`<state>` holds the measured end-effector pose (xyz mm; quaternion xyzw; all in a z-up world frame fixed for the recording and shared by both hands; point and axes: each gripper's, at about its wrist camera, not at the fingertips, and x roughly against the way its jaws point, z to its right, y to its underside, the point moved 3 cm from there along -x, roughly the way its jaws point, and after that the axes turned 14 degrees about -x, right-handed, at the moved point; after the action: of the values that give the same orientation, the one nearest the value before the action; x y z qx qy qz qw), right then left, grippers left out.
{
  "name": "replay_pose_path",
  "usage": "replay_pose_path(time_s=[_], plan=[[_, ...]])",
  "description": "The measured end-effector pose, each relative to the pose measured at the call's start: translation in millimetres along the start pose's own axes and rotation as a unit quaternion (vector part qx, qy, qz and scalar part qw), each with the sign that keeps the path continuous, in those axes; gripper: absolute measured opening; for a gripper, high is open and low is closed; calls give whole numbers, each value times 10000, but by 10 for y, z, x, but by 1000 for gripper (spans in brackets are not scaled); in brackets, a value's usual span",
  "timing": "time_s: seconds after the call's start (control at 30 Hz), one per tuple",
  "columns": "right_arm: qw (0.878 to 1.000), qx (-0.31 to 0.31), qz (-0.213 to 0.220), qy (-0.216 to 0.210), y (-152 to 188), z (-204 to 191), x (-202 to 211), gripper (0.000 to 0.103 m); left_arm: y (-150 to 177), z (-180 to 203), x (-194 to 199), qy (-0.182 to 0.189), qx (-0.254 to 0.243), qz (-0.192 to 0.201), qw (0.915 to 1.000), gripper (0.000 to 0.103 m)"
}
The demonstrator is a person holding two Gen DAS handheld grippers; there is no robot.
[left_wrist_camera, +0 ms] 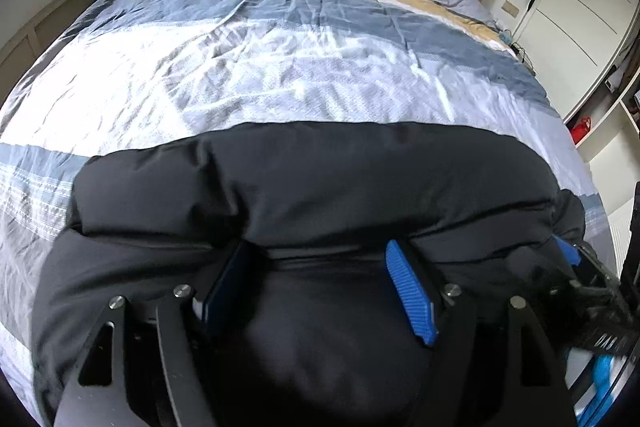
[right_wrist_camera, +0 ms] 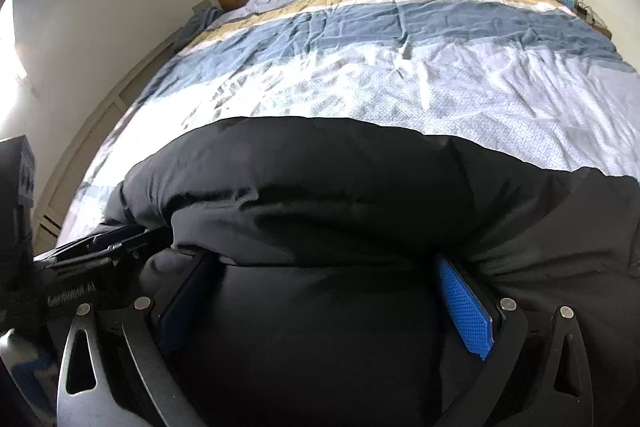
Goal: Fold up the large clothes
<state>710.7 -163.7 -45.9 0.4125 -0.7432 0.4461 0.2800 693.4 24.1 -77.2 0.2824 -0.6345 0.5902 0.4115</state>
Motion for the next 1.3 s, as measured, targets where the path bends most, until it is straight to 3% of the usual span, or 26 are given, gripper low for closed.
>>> replay_pose_path(time_s=[0.17, 0.37, 0.43, 0.5, 0.7, 0.87, 0.93, 1.03, 1.17, 1.3], plan=[[10000, -72, 33, -30, 55, 441, 234, 103, 259, -488, 109, -390, 86, -234, 9989, 72], [9953, -745, 3, 620, 64, 1186, 465, 103, 625, -1211, 317, -1099, 825, -758, 9876, 72], [9919, -828, 39, 967, 80, 1300, 566, 102, 712, -1312, 524, -1328, 851, -633, 9855, 72], [9898, -816, 225, 1143, 73, 1345, 730, 102, 762, -1322, 796, -1474, 796, -263, 9855, 72], [9954, -367, 608, 649, 261, 875, 1136, 102, 866, -934, 1181, -790, 669, 560, 9931, 72], [9982, 29, 448, 408, 570, 538, 1038, 102, 1014, -570, 960, -587, 403, 461, 9964, 72], [9990, -14, 287, 350, 706, 577, 959, 102, 1138, -549, 858, -662, 344, 327, 9967, 73], [9987, -246, 234, 385, 823, 781, 972, 103, 1303, -724, 821, -619, 640, 207, 9958, 73], [9959, -396, 230, 781, 937, 1107, 1151, 102, 1500, -979, 925, -799, 975, 79, 9920, 72], [9923, -491, 332, 1090, 1046, 1282, 1449, 102, 1697, -1027, 1272, -986, 1108, 383, 9882, 72]])
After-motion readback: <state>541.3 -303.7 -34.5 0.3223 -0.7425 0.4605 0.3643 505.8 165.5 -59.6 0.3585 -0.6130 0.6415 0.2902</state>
